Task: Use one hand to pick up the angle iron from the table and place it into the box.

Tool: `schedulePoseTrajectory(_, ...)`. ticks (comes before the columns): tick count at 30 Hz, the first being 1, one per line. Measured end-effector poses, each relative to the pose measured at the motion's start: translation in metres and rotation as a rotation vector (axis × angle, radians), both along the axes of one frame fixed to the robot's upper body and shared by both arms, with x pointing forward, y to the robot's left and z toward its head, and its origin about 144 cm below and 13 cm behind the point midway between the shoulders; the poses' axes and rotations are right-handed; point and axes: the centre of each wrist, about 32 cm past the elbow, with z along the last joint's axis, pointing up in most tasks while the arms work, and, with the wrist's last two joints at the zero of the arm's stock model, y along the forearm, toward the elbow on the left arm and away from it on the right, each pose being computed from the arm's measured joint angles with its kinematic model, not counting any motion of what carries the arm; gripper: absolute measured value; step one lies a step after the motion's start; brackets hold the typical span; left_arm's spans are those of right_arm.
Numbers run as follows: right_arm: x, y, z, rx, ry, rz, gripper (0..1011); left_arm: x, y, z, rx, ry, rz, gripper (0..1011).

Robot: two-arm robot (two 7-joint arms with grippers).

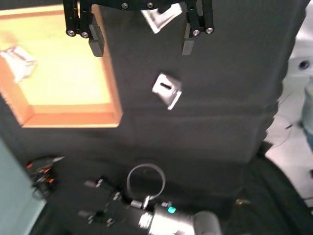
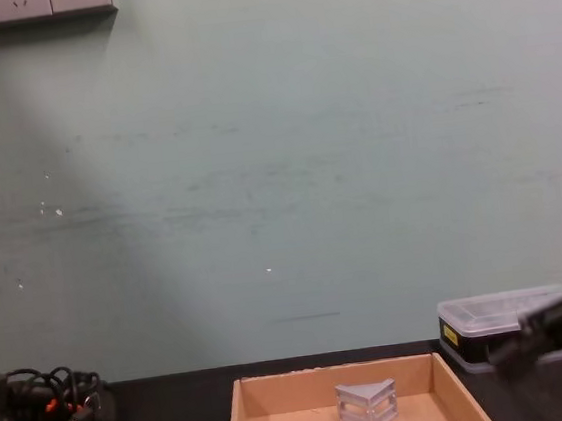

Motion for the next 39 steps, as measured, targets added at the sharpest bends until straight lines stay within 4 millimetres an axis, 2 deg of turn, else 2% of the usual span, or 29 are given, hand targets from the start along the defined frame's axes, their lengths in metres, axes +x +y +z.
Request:
schedulePoseTrajectory(18,0.012,-0.004,-0.029,-0.101,0.072,0.01,1003,0.0,0.0,0.0,0.0,0.0,0.0,1000)
schedulePoseTrajectory(39,0.015,-0.003,-0.062,-0.113,0.11,-0.047,1003,0.0,0.0,0.0,0.0,0.0,0.0,1000)
